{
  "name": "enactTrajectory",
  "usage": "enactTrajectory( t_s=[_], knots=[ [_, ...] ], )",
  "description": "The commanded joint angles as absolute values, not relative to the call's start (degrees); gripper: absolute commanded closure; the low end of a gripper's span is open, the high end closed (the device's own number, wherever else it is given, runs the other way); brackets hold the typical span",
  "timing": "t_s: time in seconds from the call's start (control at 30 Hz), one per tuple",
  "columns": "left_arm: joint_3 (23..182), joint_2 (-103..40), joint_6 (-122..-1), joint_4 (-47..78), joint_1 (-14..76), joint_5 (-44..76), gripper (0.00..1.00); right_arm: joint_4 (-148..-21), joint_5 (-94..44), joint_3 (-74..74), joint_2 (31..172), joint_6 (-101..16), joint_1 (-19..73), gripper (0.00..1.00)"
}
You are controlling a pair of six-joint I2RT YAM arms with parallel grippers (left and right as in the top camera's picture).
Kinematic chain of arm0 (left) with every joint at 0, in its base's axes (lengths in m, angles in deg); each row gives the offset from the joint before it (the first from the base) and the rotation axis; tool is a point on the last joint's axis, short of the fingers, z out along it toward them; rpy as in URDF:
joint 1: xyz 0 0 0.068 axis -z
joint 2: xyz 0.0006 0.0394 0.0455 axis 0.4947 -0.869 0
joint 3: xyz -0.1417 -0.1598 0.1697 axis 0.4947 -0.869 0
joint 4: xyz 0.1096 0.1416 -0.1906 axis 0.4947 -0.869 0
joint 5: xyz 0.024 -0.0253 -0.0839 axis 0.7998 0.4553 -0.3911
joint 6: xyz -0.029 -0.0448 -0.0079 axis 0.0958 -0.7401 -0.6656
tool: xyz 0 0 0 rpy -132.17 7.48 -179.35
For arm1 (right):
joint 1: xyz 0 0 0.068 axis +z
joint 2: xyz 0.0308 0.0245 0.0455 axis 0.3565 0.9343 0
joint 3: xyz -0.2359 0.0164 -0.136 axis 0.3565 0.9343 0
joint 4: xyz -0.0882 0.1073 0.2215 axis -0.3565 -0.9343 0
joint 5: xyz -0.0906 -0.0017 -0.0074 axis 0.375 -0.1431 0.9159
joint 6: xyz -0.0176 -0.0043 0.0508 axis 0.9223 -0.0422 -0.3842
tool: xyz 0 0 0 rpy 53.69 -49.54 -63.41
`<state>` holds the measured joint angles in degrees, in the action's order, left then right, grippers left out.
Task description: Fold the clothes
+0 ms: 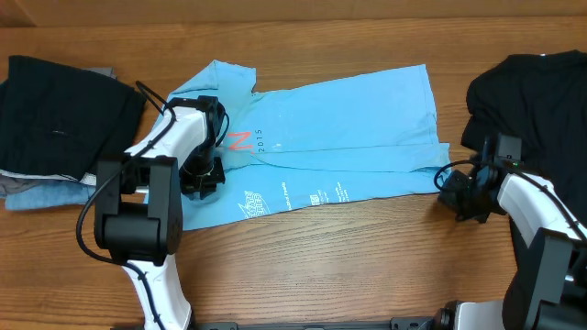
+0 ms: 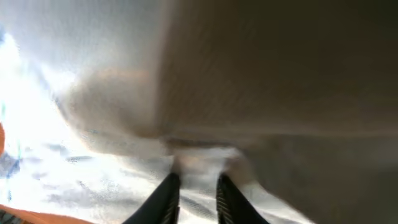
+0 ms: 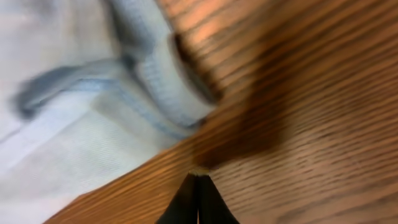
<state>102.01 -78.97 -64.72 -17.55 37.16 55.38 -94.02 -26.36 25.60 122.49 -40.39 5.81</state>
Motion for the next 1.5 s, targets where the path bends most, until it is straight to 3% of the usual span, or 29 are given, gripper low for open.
enactTrajectory(
  t_s=[0.0, 0.2, 0.4, 0.57, 0.7, 1.0, 1.3, 1.37, 1.47],
  knots=[
    [108.42, -77.72, -63.25, -16.81, 40.53, 50.44, 0.71, -94.66, -35.30, 18.96, 121.31, -36.94, 6.03, 0.96],
    [117.12, -75.67, -60.48, -15.95, 44.96, 41.18, 0.53, -90.59, -37.09, 18.50, 122.62, -33.09, 8.00, 0.96],
    [117.99, -75.67, -59.47, -13.99, 43.37, 32.69, 0.38, -84.86, -36.04, 19.20, 129.92, -30.23, 12.33, 0.96],
    [118.10, -75.67, -57.24, -14.27, 39.24, 28.00, 0.37, -85.48, -29.79, 19.20, 135.80, -31.10, 12.52, 0.96],
    [118.10, -75.67, -55.91, -15.73, 36.35, 27.56, 0.37, -91.71, -18.38, 19.02, 136.15, -38.67, 12.28, 0.96],
    [118.10, -75.67, -55.60, -18.95, 37.95, 35.36, 0.37, -104.25, -16.85, 19.02, 136.13, -46.10, 11.10, 0.96],
    [118.08, -73.70, -59.63, -24.89, 41.75, 45.39, 0.45, -102.96, -16.63, 17.89, 136.13, -46.80, 10.21, 0.96],
    [116.72, -73.90, -58.66, -25.20, 43.41, 47.89, 0.67, -101.65, -16.66, 17.93, 136.13, -46.82, 10.21, 0.96],
    [113.14, -73.90, -58.66, -24.67, 45.73, 52.58, 0.82, -99.92, -16.66, 17.93, 136.13, -46.80, 10.21, 0.96]
  ],
)
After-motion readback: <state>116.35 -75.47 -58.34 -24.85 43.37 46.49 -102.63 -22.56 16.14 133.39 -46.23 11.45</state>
